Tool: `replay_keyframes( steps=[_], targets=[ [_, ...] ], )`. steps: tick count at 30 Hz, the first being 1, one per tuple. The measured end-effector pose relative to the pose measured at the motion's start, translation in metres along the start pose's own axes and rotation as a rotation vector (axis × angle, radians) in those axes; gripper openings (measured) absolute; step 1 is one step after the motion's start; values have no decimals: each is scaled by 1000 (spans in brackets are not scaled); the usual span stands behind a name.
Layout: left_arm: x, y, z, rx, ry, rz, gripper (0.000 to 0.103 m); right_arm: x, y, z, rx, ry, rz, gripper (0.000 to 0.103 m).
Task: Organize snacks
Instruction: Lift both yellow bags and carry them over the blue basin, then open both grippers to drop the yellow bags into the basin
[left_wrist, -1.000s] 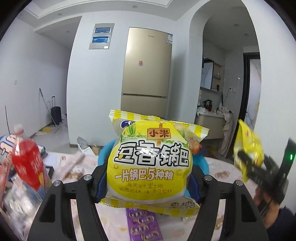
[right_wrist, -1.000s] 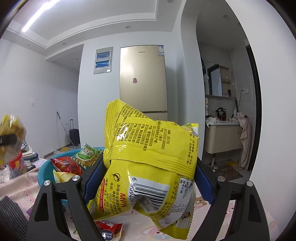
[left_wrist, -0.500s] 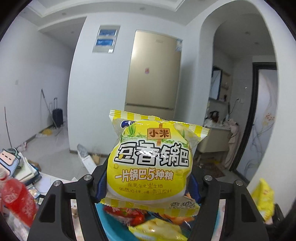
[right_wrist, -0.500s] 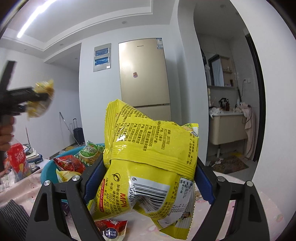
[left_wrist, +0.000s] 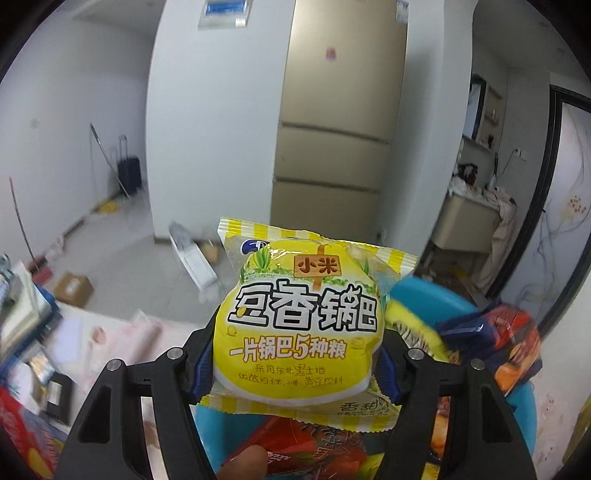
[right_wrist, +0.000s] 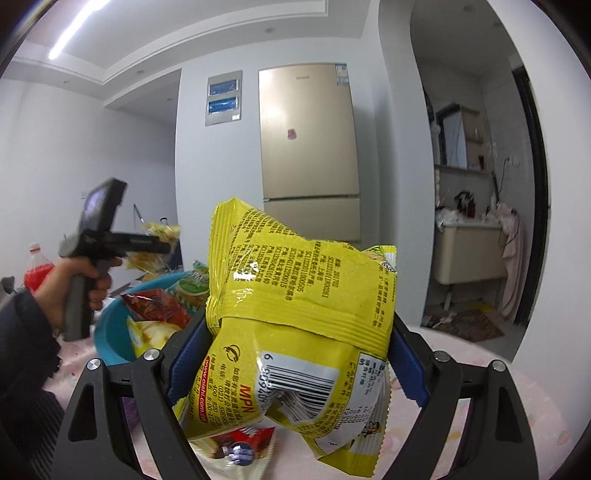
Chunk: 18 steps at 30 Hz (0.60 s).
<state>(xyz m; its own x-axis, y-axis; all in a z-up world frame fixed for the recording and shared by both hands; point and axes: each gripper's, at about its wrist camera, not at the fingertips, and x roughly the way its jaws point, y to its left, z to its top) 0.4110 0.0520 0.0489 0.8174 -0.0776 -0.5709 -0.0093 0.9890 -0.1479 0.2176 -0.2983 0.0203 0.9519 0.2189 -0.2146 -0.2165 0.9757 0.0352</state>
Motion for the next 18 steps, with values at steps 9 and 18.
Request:
replay_keyframes(
  steps=[9, 18],
  targets=[
    [-6, -2, -2, -4, -8, -86, 103, 4, 12, 0, -22, 33, 49, 86],
    [-47, 3, 11, -16, -70, -142, 103, 10, 43, 48, -95, 11, 98, 88]
  ],
)
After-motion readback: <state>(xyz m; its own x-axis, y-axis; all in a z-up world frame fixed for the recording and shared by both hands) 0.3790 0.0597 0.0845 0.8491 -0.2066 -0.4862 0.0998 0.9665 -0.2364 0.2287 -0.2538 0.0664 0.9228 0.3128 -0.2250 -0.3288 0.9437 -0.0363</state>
